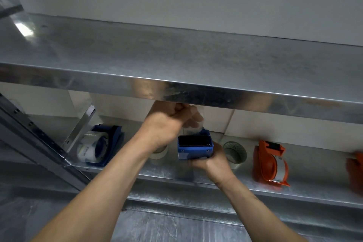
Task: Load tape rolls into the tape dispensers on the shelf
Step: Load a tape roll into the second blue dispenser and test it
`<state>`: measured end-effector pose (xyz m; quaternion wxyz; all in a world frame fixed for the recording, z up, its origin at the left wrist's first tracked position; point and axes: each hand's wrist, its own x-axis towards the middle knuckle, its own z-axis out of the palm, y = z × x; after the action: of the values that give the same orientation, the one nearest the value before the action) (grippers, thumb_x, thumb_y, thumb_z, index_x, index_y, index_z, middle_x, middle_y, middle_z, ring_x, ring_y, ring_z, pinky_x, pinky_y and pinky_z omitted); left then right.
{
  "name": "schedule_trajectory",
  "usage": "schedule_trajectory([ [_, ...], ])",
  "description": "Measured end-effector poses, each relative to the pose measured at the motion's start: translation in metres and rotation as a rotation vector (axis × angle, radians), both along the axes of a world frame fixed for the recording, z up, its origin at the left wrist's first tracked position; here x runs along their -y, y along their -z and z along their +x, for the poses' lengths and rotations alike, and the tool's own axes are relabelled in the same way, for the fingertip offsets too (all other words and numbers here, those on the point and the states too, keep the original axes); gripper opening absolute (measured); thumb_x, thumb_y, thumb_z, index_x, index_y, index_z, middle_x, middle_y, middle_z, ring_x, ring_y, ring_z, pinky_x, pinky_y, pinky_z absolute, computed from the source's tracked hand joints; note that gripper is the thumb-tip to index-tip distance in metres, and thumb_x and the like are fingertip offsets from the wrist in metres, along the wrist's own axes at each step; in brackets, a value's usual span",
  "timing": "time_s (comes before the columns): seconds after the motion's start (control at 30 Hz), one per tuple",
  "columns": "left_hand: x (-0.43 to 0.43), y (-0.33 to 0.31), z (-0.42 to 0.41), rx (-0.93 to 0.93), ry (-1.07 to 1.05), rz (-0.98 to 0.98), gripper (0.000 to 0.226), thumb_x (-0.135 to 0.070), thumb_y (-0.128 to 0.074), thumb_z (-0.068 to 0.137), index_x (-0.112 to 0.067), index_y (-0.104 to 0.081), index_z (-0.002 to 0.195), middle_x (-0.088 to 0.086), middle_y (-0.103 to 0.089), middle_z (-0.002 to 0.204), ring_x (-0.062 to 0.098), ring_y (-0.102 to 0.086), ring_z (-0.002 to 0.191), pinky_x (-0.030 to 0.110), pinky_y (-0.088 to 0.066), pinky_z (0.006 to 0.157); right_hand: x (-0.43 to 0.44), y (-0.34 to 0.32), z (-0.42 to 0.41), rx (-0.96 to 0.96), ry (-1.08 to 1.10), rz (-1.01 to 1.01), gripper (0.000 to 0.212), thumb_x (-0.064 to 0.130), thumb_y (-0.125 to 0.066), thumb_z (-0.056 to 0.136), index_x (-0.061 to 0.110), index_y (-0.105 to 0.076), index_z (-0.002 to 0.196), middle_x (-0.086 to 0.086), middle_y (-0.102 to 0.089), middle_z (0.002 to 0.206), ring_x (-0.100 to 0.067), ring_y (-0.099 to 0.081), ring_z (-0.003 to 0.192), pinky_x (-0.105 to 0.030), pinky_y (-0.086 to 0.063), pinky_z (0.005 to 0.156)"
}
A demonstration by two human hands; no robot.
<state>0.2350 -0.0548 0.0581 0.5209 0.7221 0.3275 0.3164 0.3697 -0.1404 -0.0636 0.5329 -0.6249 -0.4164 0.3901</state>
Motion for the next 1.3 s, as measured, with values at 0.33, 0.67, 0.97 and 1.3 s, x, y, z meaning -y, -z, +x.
schedule_trajectory([
  [0.33, 0.000, -0.006, -0.003, -0.036, 0.023, 0.036, 0.021, -0.013, -0.057, 0.096, -0.013, -0.072, 0.081, -0.005, -0.076, 0.073, 0.014, -0.072, 0.069, 0.027, -0.058, 0.068, -0.002, 0.002, -0.001, 0.089, -0.081, -0.028, 0.052, -0.013, -0.080, 0.061, 0.019, -0.071, 0.101, 0.013, -0.076, 0.087, -0.003, -0.071, 0.086, -0.019, -0.054, 0.077],
  [0.67, -0.008, -0.001, -0.006, 0.024, -0.112, 0.033, 0.025, -0.013, -0.056, 0.096, -0.011, -0.071, 0.076, -0.003, -0.075, 0.072, 0.016, -0.071, 0.065, 0.024, -0.055, 0.063, 0.000, 0.004, 0.001, 0.104, -0.110, -0.051, 0.051, -0.009, -0.082, 0.061, 0.026, -0.070, 0.096, 0.020, -0.076, 0.085, 0.000, -0.071, 0.085, -0.014, -0.052, 0.073],
  [0.97, -0.008, -0.004, 0.009, -0.071, -0.116, -0.018, 0.032, -0.016, -0.053, 0.098, -0.011, -0.072, 0.073, -0.004, -0.074, 0.067, 0.012, -0.070, 0.061, 0.022, -0.056, 0.064, 0.003, 0.006, -0.005, 0.051, -0.114, -0.077, 0.054, -0.016, -0.076, 0.065, 0.025, -0.069, 0.101, 0.019, -0.075, 0.080, 0.002, -0.070, 0.079, -0.013, -0.052, 0.069],
  [1.3, 0.009, -0.007, 0.021, -0.069, 0.038, 0.018, 0.023, -0.017, -0.058, 0.096, -0.020, -0.070, 0.077, -0.007, -0.074, 0.070, 0.013, -0.072, 0.071, 0.030, -0.058, 0.073, -0.001, 0.004, 0.001, 0.008, -0.033, -0.066, 0.046, -0.013, -0.074, 0.060, 0.018, -0.072, 0.094, 0.009, -0.075, 0.078, -0.009, -0.069, 0.077, -0.017, -0.052, 0.064],
])
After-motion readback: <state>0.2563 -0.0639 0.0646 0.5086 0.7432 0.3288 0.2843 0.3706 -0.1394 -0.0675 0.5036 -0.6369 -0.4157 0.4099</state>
